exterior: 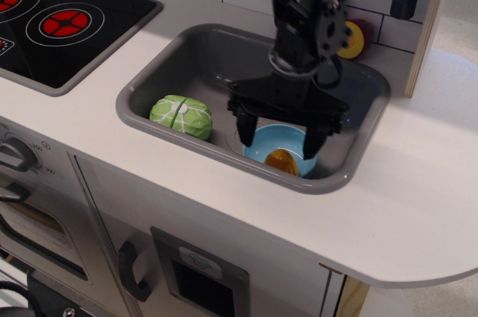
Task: Take corn out of bowl sink
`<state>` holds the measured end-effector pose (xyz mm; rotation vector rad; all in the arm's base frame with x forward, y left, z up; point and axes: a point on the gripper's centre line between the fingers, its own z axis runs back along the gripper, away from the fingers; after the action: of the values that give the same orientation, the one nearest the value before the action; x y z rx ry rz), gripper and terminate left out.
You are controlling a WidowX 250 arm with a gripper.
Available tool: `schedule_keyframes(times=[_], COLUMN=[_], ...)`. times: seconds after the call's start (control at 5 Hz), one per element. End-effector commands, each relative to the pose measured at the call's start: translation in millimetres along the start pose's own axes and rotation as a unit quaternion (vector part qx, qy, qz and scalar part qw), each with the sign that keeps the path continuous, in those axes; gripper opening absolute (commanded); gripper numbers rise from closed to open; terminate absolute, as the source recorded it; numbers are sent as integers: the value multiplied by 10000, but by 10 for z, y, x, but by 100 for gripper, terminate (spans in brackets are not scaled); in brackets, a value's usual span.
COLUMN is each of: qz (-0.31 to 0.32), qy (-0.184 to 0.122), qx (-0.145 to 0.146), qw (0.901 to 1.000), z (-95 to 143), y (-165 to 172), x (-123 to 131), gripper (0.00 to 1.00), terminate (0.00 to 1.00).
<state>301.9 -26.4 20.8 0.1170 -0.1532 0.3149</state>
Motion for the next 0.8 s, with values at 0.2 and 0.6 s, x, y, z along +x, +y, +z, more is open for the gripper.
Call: schedule_keyframes(times=[0.2,0.6], qz=[72,99], qy=[-242,-331], qx=[19,11], qw=[9997,9994], z=[-78,-113], y=[-57,-64], x=[33,21], gripper=[100,0], terminate=[0,0])
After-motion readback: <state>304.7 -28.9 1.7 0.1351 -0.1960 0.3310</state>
